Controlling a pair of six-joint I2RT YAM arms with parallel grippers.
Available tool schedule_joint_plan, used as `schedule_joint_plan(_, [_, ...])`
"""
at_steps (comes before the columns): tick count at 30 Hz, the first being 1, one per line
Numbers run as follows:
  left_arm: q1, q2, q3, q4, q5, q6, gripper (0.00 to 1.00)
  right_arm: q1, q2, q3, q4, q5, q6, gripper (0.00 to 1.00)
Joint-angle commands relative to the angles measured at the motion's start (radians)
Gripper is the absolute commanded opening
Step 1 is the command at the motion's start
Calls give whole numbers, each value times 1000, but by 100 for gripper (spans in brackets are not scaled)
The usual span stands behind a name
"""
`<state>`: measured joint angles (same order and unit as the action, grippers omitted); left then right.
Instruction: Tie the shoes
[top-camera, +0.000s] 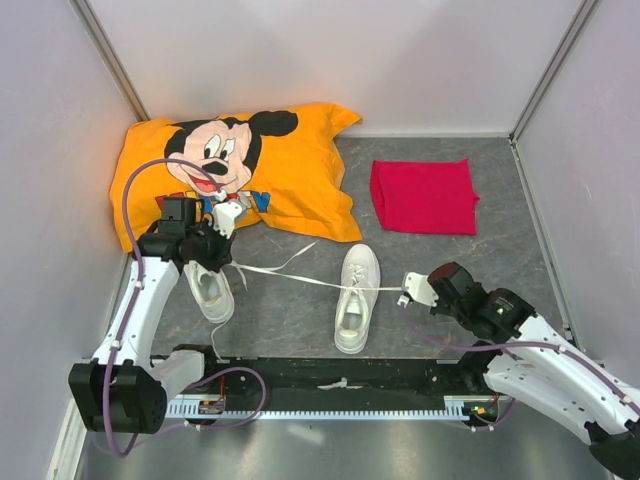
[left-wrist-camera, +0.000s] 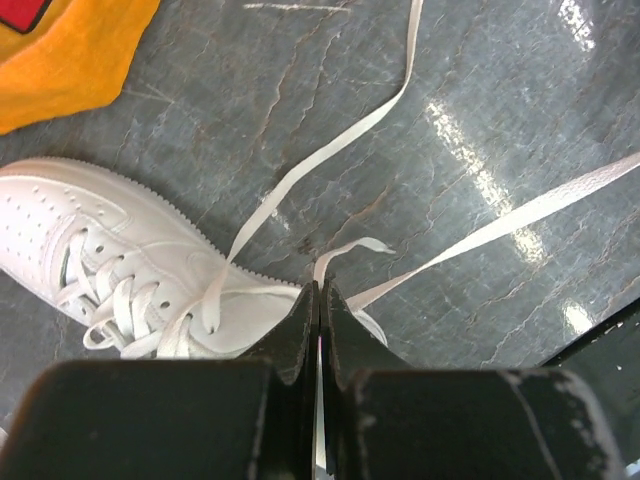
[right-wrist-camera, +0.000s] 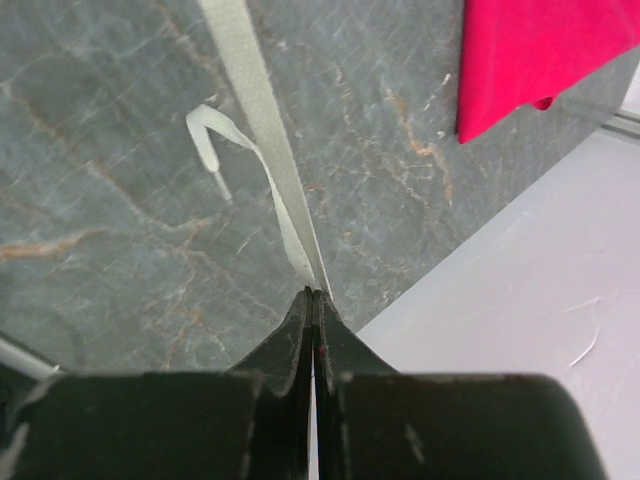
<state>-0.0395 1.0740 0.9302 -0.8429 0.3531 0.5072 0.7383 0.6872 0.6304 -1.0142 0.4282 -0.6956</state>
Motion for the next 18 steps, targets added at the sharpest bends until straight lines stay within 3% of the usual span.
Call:
schedule_joint_plan(1, [38, -32, 47, -38, 30, 109, 1, -63, 69, 9, 109, 96, -62, 0])
schedule_joint_plan(7, [90, -55, 41, -120, 72, 213, 2, -267, 189, 74, 170, -41, -145, 0])
schedule_joint_plan(11, [76, -51, 9, -235, 333, 344, 2, -341, 340, 158, 116, -202, -101, 0])
schedule_joint_plan(14, [-37, -40, -20, -255, 423, 401, 2, -343, 492, 276, 56, -366, -58, 0])
schedule_joint_plan(18, [-317, -22, -83, -84, 379, 341, 2, -343, 667, 440, -49, -590, 51, 0])
